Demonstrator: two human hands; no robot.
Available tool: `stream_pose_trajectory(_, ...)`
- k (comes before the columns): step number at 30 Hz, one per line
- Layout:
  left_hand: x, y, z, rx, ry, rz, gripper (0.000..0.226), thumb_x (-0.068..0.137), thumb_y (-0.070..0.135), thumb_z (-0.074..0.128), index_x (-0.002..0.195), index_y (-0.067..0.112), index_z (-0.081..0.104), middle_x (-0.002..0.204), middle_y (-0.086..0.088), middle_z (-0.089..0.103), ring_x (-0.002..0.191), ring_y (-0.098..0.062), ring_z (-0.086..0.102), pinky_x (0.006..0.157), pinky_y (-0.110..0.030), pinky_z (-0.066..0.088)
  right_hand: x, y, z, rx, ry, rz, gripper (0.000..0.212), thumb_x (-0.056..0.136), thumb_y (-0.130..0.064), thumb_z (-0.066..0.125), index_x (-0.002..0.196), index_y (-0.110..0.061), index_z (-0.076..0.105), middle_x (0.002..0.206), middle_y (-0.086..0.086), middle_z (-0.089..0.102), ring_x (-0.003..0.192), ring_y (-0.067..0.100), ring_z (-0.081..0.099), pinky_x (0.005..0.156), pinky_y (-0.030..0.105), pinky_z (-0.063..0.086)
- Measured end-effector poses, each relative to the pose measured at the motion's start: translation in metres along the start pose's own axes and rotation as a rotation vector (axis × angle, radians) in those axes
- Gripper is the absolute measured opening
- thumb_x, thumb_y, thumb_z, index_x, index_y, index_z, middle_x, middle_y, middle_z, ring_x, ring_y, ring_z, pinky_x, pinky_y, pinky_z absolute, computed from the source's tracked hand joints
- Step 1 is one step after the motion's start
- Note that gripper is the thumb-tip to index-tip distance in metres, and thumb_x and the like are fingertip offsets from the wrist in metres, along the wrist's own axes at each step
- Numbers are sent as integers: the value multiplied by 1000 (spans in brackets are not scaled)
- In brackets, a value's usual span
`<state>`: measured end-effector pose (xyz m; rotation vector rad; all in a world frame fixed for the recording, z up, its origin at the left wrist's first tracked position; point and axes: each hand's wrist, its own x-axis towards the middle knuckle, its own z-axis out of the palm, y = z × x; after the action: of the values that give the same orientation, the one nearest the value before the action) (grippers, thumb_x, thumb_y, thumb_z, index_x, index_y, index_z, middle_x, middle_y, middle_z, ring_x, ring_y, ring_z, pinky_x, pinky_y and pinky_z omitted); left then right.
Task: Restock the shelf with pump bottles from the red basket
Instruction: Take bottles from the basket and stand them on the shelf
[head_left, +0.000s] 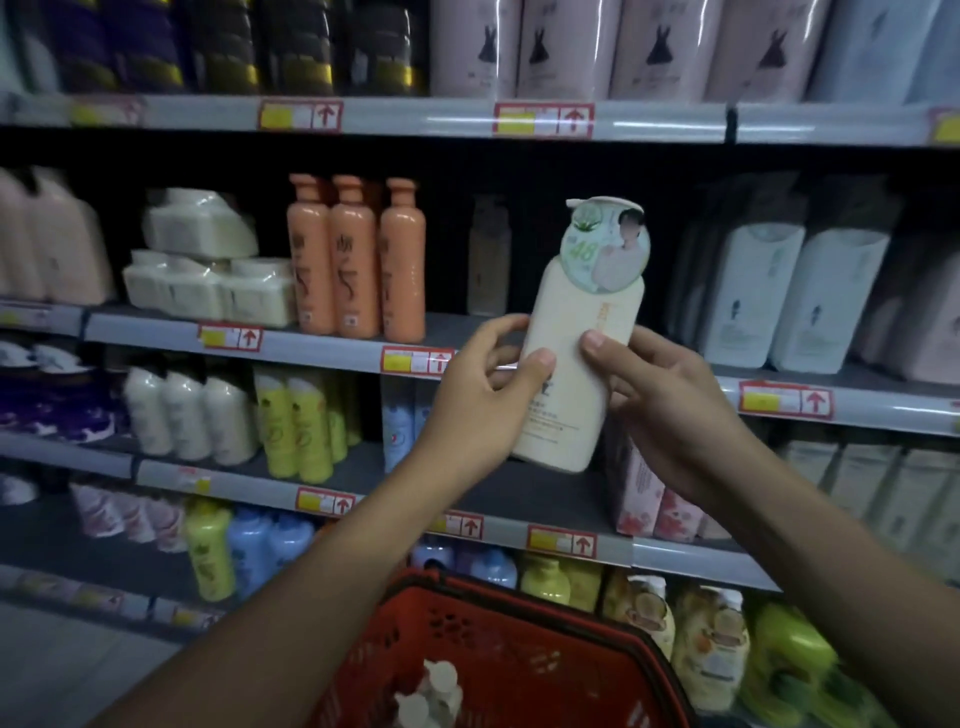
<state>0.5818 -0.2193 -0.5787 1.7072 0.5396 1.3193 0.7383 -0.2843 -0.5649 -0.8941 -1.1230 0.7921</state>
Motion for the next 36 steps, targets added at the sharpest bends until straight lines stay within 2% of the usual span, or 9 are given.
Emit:
stream_pose_trajectory(5, 24, 6, -13, 68, 41, 42, 28, 99, 14, 62, 122, 26, 52, 113, 3, 70, 94, -6, 71, 80, -20, 58, 28, -6, 5, -240, -15, -131, 31, 92, -21, 73, 121, -9, 72, 117, 3, 78, 112, 20, 73, 99, 41, 58)
stream_pose_trajectory(9, 49, -11, -22, 66, 29, 23, 36, 99, 6, 60, 131, 16, 49, 126, -6, 66, 110, -18, 68, 88, -24, 57, 62, 2, 4, -395, -53, -206, 32, 91, -15, 75, 122, -8, 72, 114, 2, 79, 108, 15, 74, 96, 36, 60)
stream_pose_trajectory(13, 91, -31, -27, 75, 10, -5, 39, 100, 3, 56, 135, 14, 44, 120, -1, 65, 106, -13, 67, 89, -22, 56, 108, 20, 1, -473, -48, -263, 35, 90, -18, 78, 123, -8, 72, 116, 3, 78, 109, 18, 73, 95, 43, 60)
stream_pose_trajectory(16, 129, -46, -30, 106, -2, 10, 36, 100, 1, 55, 128, 19, 43, 120, -2, 64, 109, -16, 65, 93, -28, 56, 143, 31, -4, -468, -40, -287, 35, 90, -14, 77, 124, -7, 71, 116, 3, 77, 109, 15, 73, 92, 33, 60)
stream_pose_trajectory(20, 176, -66, -30, 129, 24, 23, 36, 100, -2, 54, 128, 17, 43, 118, 0, 64, 106, -10, 65, 84, -17, 55, 188, 42, -5, -449, -22, -248, 37, 90, -11, 76, 126, -6, 69, 117, 5, 76, 108, 15, 73, 90, 25, 60)
stream_pose_trajectory(24, 213, -98, -32, 198, 94, -14, 38, 100, 2, 53, 130, 22, 41, 128, -6, 64, 117, -18, 63, 98, -36, 54, 229, 54, -4, -483, -45, -190, 39, 89, -11, 77, 127, -6, 68, 116, 6, 76, 94, 0, 72, 76, 15, 57)
stream_pose_trajectory(27, 233, -120, -35, 249, 172, -37, 38, 98, 2, 54, 125, 26, 42, 129, -7, 64, 116, -19, 64, 101, -44, 54, 256, 67, -3, -548, -57, -160, 38, 88, -14, 79, 124, -8, 70, 113, 3, 76, 86, -6, 70, 71, 11, 54)
stream_pose_trajectory(32, 260, -145, -37, 280, 236, -97, 37, 98, 4, 52, 130, 22, 49, 125, -4, 67, 113, -18, 65, 98, -47, 56, 294, 85, -1, -529, -17, -44, 31, 85, -21, 83, 109, -6, 71, 96, 4, 77, 85, 12, 75, 66, 18, 59)
stream_pose_trajectory(36, 277, -151, -31, 360, 294, -144, 20, 98, 9, 52, 95, 29, 50, 106, -5, 69, 100, -25, 69, 87, -47, 59, 314, 98, 6, -515, 36, 19, 25, 88, -26, 80, 107, -12, 71, 107, 10, 77, 98, 21, 74, 90, 40, 62)
